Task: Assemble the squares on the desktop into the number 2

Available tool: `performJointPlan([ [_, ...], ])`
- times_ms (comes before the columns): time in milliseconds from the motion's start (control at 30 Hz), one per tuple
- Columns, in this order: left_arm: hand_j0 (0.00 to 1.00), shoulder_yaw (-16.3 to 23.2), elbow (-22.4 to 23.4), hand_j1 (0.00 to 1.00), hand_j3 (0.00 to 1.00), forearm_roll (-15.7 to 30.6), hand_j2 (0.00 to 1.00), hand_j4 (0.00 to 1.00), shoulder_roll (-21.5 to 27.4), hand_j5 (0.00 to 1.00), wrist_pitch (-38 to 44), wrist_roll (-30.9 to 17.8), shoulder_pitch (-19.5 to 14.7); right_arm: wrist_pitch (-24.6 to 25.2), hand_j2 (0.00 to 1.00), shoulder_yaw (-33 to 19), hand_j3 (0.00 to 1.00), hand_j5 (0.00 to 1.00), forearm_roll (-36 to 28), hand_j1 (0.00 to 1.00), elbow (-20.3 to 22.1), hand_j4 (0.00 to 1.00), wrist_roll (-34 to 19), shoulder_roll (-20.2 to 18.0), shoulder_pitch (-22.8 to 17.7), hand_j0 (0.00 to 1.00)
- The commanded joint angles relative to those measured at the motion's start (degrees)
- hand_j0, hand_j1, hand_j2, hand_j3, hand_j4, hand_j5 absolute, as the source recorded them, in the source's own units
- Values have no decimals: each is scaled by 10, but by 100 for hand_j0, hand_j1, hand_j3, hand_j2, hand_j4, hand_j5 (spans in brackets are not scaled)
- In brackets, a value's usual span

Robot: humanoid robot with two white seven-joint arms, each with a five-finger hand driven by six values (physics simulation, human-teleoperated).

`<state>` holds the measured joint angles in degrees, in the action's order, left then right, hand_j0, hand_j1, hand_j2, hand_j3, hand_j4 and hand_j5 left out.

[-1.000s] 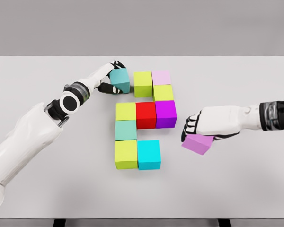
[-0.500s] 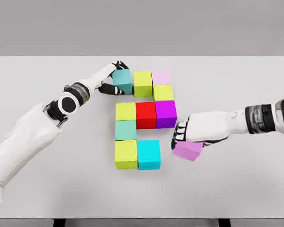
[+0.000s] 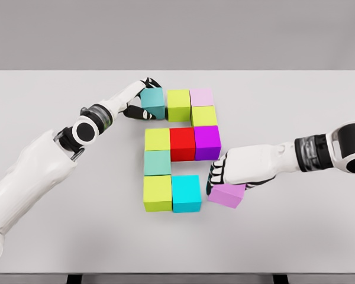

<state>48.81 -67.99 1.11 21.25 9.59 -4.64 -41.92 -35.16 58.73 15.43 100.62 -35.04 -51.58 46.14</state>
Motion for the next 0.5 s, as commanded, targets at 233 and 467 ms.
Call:
performJointPlan([
  [233, 45, -1, 0, 45, 45, -1, 45, 45, -4, 45, 0, 1, -3, 2, 100, -2, 100, 100, -3, 100, -1, 100, 0, -8, 5, 100],
  [467, 65, -1, 0, 65, 65, -2, 65, 65, -4, 65, 0, 2, -3, 2, 100, -34, 100, 100, -11, 100, -1, 100, 0, -17, 21, 100],
])
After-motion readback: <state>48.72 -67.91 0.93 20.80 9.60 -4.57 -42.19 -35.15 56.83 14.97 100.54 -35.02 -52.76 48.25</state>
